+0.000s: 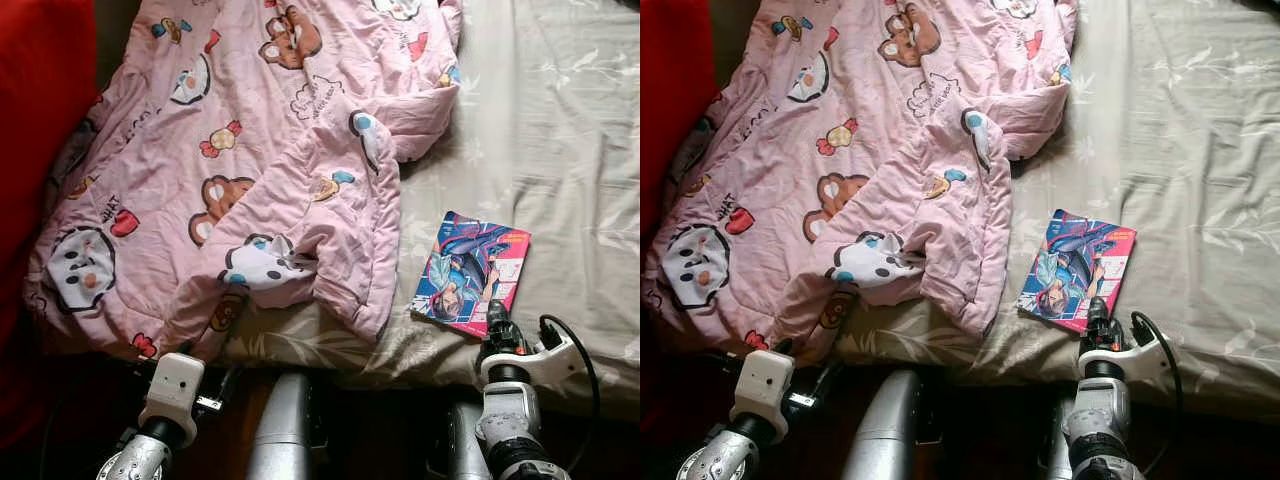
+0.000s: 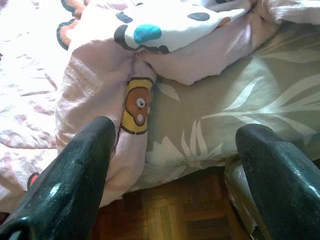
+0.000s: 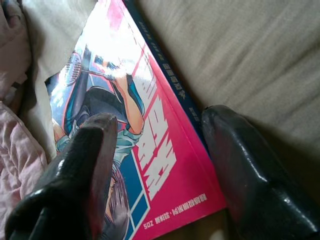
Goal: Clean up the room
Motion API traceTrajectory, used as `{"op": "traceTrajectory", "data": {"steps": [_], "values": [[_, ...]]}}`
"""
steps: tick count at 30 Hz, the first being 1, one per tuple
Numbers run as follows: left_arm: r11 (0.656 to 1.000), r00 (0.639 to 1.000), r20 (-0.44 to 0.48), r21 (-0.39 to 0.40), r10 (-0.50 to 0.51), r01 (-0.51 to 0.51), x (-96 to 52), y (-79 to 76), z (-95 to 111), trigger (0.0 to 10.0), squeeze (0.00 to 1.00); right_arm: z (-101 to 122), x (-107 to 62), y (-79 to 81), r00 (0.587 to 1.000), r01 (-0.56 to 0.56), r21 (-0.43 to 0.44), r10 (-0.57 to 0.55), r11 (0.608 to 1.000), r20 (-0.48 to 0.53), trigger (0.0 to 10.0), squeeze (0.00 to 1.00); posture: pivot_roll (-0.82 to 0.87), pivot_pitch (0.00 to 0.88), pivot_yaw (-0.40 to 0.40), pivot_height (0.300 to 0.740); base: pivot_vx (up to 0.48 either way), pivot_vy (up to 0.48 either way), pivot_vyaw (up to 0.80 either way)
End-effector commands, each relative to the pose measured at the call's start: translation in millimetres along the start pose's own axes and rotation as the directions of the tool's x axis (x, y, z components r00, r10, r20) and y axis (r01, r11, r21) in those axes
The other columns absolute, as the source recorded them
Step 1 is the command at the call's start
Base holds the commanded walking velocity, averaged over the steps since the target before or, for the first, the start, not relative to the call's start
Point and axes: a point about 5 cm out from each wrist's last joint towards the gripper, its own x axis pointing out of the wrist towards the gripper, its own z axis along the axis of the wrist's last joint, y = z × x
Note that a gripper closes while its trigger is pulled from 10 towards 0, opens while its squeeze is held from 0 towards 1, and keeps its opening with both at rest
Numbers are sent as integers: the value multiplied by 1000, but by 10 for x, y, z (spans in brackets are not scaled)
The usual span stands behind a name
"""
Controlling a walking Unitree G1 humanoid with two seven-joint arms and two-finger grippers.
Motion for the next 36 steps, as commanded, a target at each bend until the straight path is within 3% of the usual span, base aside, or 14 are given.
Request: {"op": "traceTrajectory", "data": {"steps": [1, 16, 24, 36], "values": [[1000, 998, -62, 1, 7, -7, -75, 42, -115, 10000, 0, -102, -88, -79, 999, 35, 12, -35, 999, -33, 10000, 0, 160, 440, 265, 628, 0, 0, 0], [1000, 998, -62, 14, -4, 5, -101, 38, -103, 10000, 0, -294, -296, -313, 977, 144, -1, -143, 990, -158, 10000, 0, 174, 448, 272, 628, 0, 0, 0], [1000, 998, -66, 18, -9, 10, -130, 22, -107, 10000, 0, -319, -386, -413, 969, 181, 2, -178, 984, -171, 10000, 0, 180, 458, 276, 628, 0, 0, 0], [999, 998, -67, 29, -11, 13, -138, 23, -111, 10000, 0, -478, -433, -359, 958, 141, 72, -118, 987, -263, 10000, 0, 193, 464, 279, 628, 0, 0, 0]]}}
